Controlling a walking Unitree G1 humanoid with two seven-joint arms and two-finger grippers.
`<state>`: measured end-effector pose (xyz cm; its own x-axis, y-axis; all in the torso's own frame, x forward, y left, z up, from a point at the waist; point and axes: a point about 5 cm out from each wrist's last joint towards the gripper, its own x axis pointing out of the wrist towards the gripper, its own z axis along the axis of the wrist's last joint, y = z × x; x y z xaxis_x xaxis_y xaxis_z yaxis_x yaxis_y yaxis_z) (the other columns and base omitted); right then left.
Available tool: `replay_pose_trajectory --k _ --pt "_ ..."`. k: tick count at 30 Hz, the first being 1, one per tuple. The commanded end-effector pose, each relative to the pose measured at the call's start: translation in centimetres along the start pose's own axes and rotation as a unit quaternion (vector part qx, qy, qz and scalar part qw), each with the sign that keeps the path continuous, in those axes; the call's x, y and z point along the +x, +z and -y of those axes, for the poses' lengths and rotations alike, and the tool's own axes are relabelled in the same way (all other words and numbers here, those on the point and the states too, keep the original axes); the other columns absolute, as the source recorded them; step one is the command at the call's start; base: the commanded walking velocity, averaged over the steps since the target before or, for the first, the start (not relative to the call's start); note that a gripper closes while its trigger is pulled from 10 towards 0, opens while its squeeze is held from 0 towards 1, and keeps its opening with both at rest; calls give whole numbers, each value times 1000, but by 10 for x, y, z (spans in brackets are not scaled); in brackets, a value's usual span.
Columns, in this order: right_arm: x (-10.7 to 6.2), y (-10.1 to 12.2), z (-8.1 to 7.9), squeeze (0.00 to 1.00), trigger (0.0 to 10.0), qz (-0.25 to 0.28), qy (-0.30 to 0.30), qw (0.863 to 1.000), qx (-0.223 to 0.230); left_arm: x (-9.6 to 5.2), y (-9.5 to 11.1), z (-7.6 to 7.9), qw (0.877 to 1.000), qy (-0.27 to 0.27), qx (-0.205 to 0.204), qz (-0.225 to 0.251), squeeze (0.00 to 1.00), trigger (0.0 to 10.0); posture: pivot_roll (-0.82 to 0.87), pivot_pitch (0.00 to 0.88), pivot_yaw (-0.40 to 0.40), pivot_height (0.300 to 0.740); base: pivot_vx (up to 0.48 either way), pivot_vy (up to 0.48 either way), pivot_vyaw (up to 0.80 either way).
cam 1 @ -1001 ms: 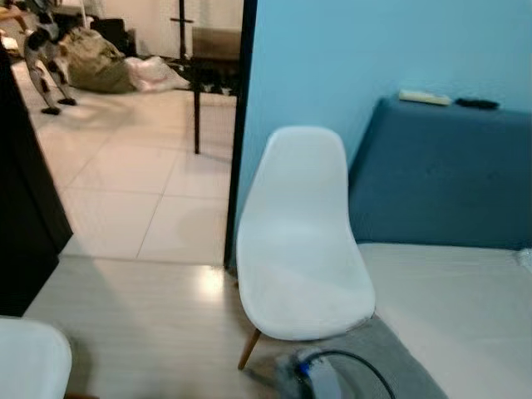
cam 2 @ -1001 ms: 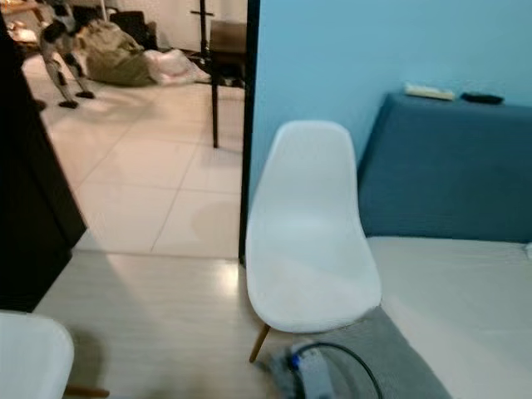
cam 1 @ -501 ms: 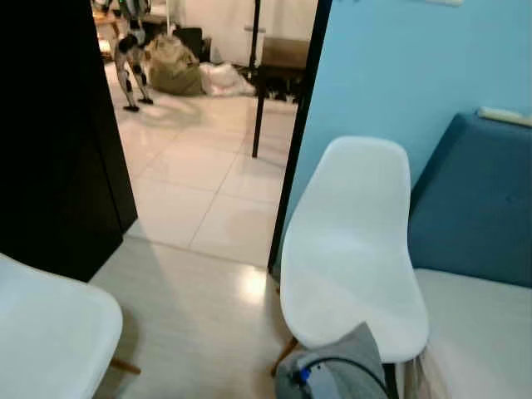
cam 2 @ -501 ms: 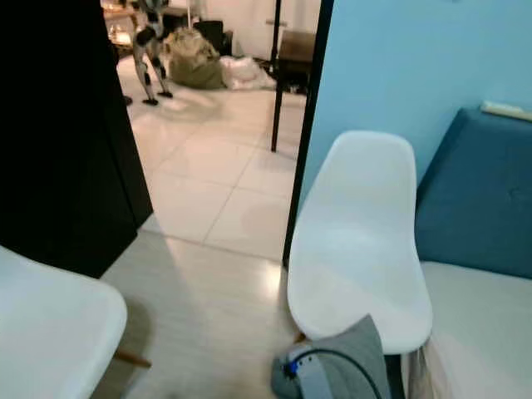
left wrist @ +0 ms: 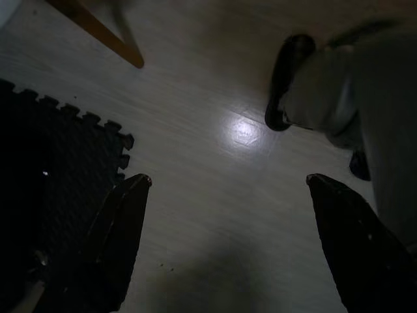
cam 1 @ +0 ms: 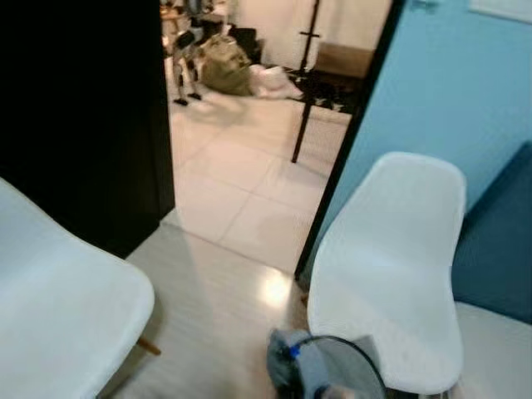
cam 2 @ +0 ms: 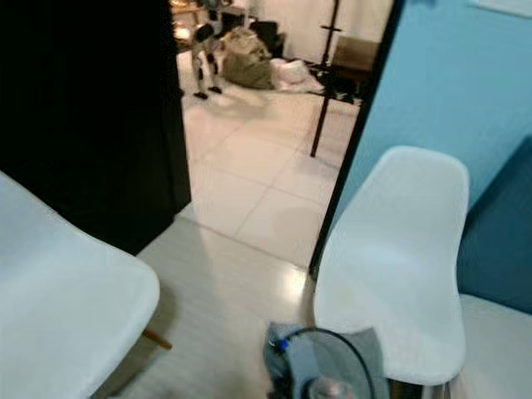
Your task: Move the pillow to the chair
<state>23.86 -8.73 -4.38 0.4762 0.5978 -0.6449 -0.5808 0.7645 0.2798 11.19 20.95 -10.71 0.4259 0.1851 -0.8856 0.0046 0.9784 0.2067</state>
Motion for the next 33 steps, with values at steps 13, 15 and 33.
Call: replay_pose_trajectory --k 13,15,33 --pt "13 80 -47 0 10000 174 198 964 -47 0 3 13 999 -28 22 1 0 10000 196 0 -134 740 0 0 768" --pt "12 86 -49 0 10000 186 206 960 -47 0 3 13 999 -29 23 1 0 10000 194 0 -133 740 0 0 769" --pt "6 134 -57 0 10000 271 237 931 -53 1 11 18 999 -38 11 15 0 10000 206 0 -133 740 0 0 762"
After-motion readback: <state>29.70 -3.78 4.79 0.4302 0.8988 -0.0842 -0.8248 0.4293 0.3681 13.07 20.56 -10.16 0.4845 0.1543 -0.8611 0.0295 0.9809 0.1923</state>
